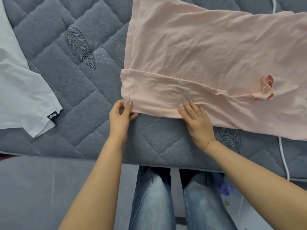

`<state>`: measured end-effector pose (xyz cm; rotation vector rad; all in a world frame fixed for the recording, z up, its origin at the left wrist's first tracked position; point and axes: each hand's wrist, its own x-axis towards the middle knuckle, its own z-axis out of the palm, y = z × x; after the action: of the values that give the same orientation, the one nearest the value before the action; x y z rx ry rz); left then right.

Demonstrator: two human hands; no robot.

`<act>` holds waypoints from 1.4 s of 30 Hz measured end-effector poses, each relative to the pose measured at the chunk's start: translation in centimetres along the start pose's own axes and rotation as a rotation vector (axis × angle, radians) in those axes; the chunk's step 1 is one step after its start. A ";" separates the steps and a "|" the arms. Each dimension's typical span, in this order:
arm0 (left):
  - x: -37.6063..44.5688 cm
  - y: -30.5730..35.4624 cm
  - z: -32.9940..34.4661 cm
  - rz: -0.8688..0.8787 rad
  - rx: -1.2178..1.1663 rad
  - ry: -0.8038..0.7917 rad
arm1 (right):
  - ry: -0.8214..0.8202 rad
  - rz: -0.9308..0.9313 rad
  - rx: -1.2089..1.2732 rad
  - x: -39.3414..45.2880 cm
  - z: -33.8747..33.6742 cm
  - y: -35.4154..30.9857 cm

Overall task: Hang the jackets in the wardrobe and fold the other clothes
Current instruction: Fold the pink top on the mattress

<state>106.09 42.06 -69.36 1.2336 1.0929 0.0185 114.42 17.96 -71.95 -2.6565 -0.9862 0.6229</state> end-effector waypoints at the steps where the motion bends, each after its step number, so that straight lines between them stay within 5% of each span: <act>1: -0.1 0.7 -0.3 0.089 0.038 -0.002 | 0.089 -0.009 0.054 -0.2 -0.1 0.1; 6: -0.6 2.2 -3.9 0.518 0.384 0.003 | 0.259 -0.108 0.129 -2.7 -0.9 -0.1; 12: -0.4 -0.7 -4.3 0.145 0.606 0.098 | -0.219 0.012 0.054 -2.8 0.4 -0.7; 14: -1.2 -0.3 -2.9 0.180 0.592 0.264 | -0.202 0.007 0.120 -3.0 0.1 -0.5; 16: -2.6 0.2 -0.5 0.398 0.688 0.322 | -0.166 0.053 0.242 -3.9 -1.1 0.0; 20: -4.6 -0.2 7.4 0.731 1.008 -0.172 | -0.023 0.154 0.284 -6.4 -3.3 3.6; 24: -2.4 -4.0 13.2 0.723 1.392 -0.517 | 0.034 0.261 0.190 -8.4 -3.7 9.6; 28: -0.1 -7.4 13.7 0.722 1.644 -0.460 | -0.093 0.373 0.037 -10.6 -2.6 17.5; 36: -4.4 -6.3 20.9 0.636 1.428 -0.383 | -0.040 0.529 -0.024 -16.3 -3.8 27.3; 39: -5.7 -7.1 28.1 0.769 1.404 -0.517 | -0.119 0.418 -0.032 -18.2 -5.0 30.6; 42: -4.9 -9.0 31.8 0.670 1.578 -0.501 | -0.160 0.351 -0.078 -18.8 -5.7 33.5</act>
<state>120.16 12.33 -75.38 2.7438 0.0054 -0.7214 123.10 -19.83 -73.31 -2.9131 -0.5911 0.8979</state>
